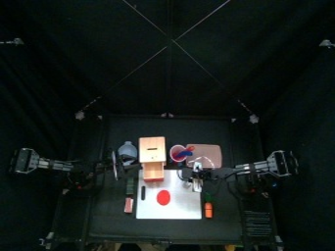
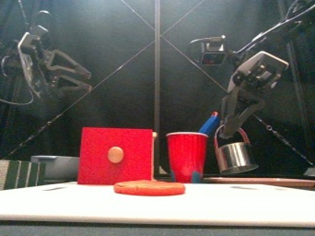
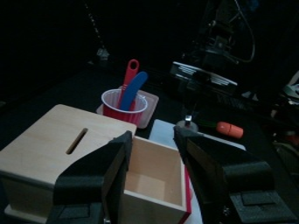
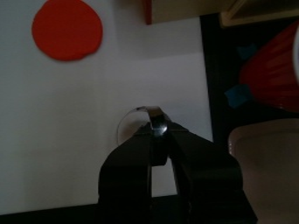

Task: Get the cutter from the drawer then cut the dough then place the extra dough in the bowl
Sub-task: Shut the drawer

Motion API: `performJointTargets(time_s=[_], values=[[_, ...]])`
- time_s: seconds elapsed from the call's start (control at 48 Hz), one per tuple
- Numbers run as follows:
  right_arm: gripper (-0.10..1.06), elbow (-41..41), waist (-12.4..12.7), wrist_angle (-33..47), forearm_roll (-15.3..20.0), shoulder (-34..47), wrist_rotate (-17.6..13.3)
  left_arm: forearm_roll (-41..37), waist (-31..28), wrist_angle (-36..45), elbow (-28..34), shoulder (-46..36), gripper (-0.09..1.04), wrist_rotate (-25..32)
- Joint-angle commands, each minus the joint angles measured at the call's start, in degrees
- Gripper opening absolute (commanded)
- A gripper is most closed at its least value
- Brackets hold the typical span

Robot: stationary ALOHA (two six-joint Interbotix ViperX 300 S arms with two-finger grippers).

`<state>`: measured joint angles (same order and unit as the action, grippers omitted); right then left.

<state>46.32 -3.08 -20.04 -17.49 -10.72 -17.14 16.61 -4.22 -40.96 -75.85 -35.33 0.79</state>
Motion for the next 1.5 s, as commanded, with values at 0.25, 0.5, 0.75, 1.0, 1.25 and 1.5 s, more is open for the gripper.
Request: performJointTargets(time_s=[0.25, 0.5, 0.75, 1.0, 1.25, 1.5], values=[[0.77, -0.7, -2.37, -0.26, -0.7, -0.09, -0.09, 0.7, -1.23, -0.18, 1.67, 0.09, 0.81, 0.09], [0.78, -4.66, -3.16, -0.62, -0.35, 0.0, 0.09, 1.76, -5.8, -0.18, 3.34, 0.26, 0.81, 0.0], [0.78, -10.9, -1.85, 0.79, -6.86, 3.69, 0.0, 4.13, -20.3, 10.28, 12.83, 8.35, 0.81, 0.44], [0.76, -17.23, -1.93, 6.86, -5.98, 11.87, 0.18, -7.56, -29.79, 24.52, 24.17, 17.67, 0.78, 0.26], [0.58, -22.5, -3.96, 7.82, -5.54, 18.63, 0.18, -20.92, -31.99, 46.05, 41.66, 27.6, 0.47, 0.44], [0.37, -26.63, -5.1, 8.17, -2.2, 23.73, 0.26, -26.37, -31.99, 63.54, 53.79, 38.41, 0.48, 5.36]])
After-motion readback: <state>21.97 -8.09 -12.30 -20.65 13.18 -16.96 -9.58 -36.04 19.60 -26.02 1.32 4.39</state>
